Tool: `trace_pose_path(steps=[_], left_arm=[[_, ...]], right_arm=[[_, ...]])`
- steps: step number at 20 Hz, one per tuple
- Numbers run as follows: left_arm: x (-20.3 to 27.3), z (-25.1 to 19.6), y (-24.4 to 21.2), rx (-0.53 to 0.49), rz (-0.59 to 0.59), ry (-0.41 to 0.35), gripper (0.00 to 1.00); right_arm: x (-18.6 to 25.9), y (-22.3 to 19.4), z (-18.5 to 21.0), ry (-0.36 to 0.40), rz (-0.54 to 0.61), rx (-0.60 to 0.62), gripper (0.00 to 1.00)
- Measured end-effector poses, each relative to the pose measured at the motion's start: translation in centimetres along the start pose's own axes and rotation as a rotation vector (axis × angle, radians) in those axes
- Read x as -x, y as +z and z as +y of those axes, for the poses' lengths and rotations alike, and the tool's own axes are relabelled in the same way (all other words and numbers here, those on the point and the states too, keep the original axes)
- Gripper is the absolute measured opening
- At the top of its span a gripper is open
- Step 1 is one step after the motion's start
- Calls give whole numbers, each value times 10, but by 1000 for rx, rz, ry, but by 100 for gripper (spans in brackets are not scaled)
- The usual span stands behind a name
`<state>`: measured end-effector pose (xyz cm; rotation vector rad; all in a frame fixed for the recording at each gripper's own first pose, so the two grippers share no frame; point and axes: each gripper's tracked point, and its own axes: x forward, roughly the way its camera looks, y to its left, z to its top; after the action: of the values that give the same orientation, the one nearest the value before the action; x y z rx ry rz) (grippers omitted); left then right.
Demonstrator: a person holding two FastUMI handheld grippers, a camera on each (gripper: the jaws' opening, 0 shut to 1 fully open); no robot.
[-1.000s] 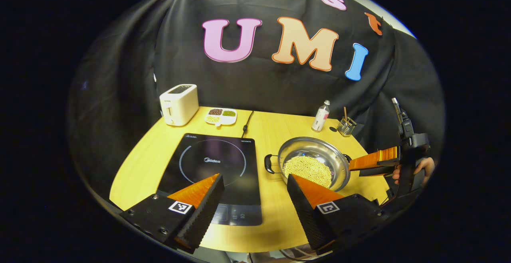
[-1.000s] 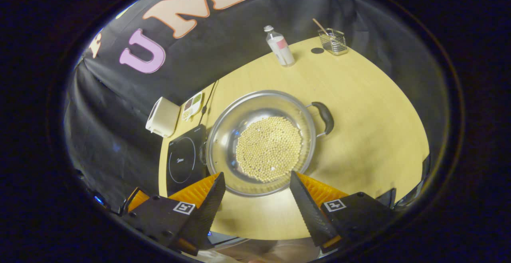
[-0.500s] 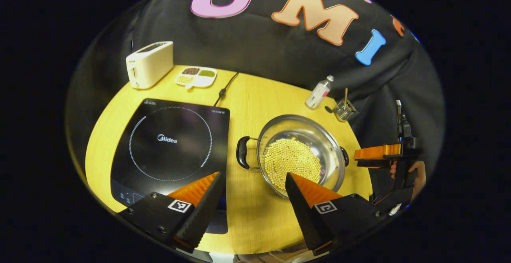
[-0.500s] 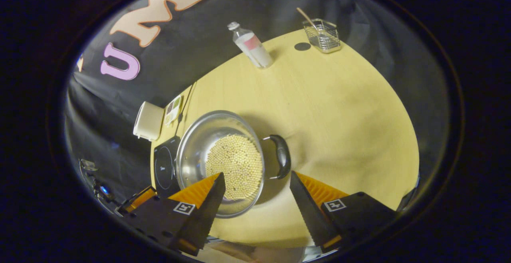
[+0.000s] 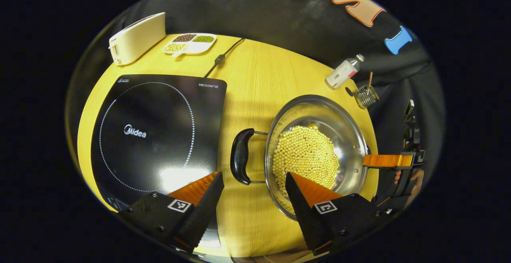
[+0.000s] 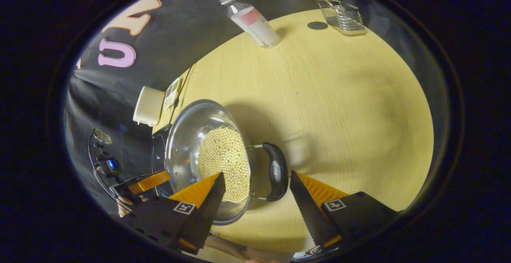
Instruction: First push the handle of the pot to place it horizontally, then grasp the pot with both hands and set it on the induction cooktop.
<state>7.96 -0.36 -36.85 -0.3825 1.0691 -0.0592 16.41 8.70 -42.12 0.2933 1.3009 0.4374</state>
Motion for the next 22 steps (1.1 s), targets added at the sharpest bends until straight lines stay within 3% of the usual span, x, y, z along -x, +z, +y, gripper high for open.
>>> trace_pose_path(steps=[7,8,10,15,16,17,18,19,20,21,22], left_arm=[[-25,-3,13,-6,38,17,94],[-27,-3,15,-7,42,16,94],[-34,-2,17,-9,53,20,93],[-44,3,21,-18,87,55,86],[-46,5,18,-31,106,73,90],[-46,8,16,-48,124,95,88],[-46,13,15,-66,139,122,80],[-43,15,13,-71,156,136,72],[-47,14,14,-65,152,141,67],[-48,15,12,-60,157,146,66],[-45,14,9,-48,165,148,65]], right_arm=[[-25,-4,6,58,75,6,98],[-28,-5,9,69,83,5,89],[-33,-6,13,88,98,1,87],[-46,-9,10,75,122,24,87],[-45,-10,6,71,125,33,77],[-44,-9,3,67,128,28,67],[-45,-9,-3,56,127,23,63],[-42,-7,-6,55,144,-13,51],[-44,-9,-6,56,153,-38,59],[-45,-5,-8,42,141,-35,48],[-57,-6,-8,49,124,-37,67]])
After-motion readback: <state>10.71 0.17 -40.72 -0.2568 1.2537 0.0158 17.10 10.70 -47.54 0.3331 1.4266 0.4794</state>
